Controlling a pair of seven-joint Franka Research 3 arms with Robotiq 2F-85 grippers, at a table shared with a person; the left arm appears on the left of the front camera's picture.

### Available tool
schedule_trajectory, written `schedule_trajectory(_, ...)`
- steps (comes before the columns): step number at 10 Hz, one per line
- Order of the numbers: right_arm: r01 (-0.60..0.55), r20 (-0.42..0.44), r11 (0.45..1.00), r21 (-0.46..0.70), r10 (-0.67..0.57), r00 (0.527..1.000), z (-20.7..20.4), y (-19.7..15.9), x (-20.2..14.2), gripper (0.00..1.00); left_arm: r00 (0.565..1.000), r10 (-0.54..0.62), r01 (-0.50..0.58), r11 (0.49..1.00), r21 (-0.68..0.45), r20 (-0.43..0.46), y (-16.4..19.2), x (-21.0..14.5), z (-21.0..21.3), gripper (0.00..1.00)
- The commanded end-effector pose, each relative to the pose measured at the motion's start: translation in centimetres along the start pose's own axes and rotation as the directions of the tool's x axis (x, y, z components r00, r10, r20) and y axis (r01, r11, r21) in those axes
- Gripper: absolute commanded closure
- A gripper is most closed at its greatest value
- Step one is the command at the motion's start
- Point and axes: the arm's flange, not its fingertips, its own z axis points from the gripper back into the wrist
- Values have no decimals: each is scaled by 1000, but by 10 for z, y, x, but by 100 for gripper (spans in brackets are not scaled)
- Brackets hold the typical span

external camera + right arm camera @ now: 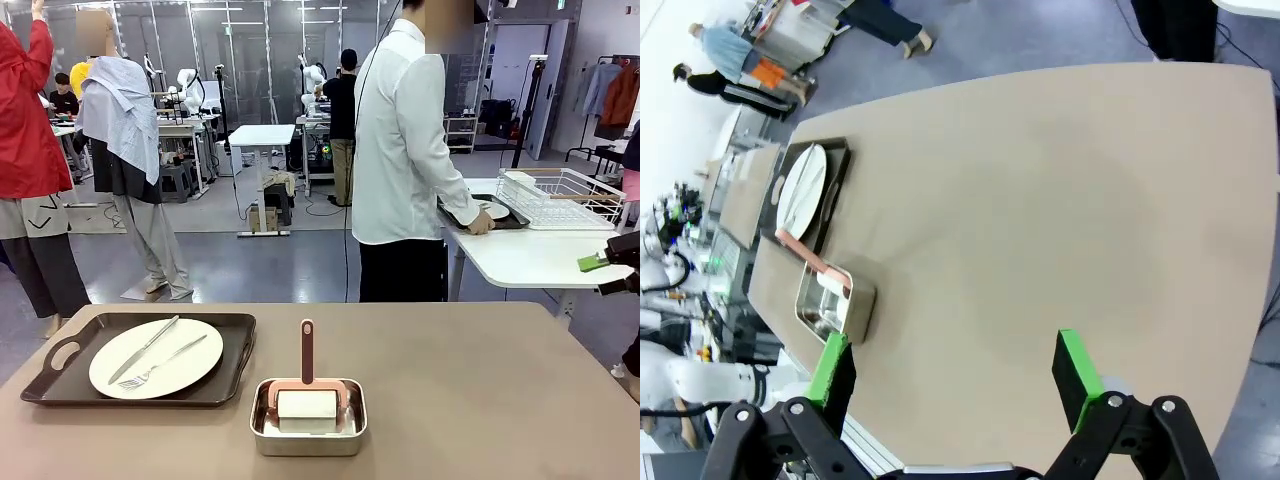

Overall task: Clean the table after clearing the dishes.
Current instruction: When the left (or right) Handle tray is removed, use the left hand (or right hand) to clean the left (or right) side of the table with the Lint Roller.

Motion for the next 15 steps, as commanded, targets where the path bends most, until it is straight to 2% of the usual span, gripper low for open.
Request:
schedule_trajectory(1, -157, -78, 987, 24, 158, 984, -16, 30, 18, 0, 1000, -6, 6, 1000, -11, -2, 0, 0, 4, 0)
schedule_trajectory(4, -233, -149, 970, 68, 241, 959, -47, 59, 23, 0, 1000, -6, 6, 1000, -11, -2, 0, 0, 4, 0)
schedule_trajectory(6, -313, -225, 947, 79, 323, 919, -73, 78, 17, 0, 1000, -6, 6, 1000, -11, -2, 0, 0, 4, 0)
schedule_trajectory(9, -513, -317, 846, 147, 531, 786, -125, 138, 15, 0, 1000, -6, 6, 1000, -11, -2, 0, 0, 4, 0)
schedule_trajectory(10, -532, -338, 828, 175, 558, 758, -139, 150, 10, 0, 1000, -6, 6, 1000, -11, -2, 0, 0, 4, 0)
schedule_trajectory(14, -670, -417, 688, 279, 716, 561, -179, 194, -13, 0, 1000, -6, 6, 1000, -11, -2, 0, 0, 4, 0)
schedule_trajectory(15, -688, -419, 665, 290, 735, 534, -181, 199, -20, 0, 1000, -6, 6, 1000, -11, -2, 0, 0, 4, 0)
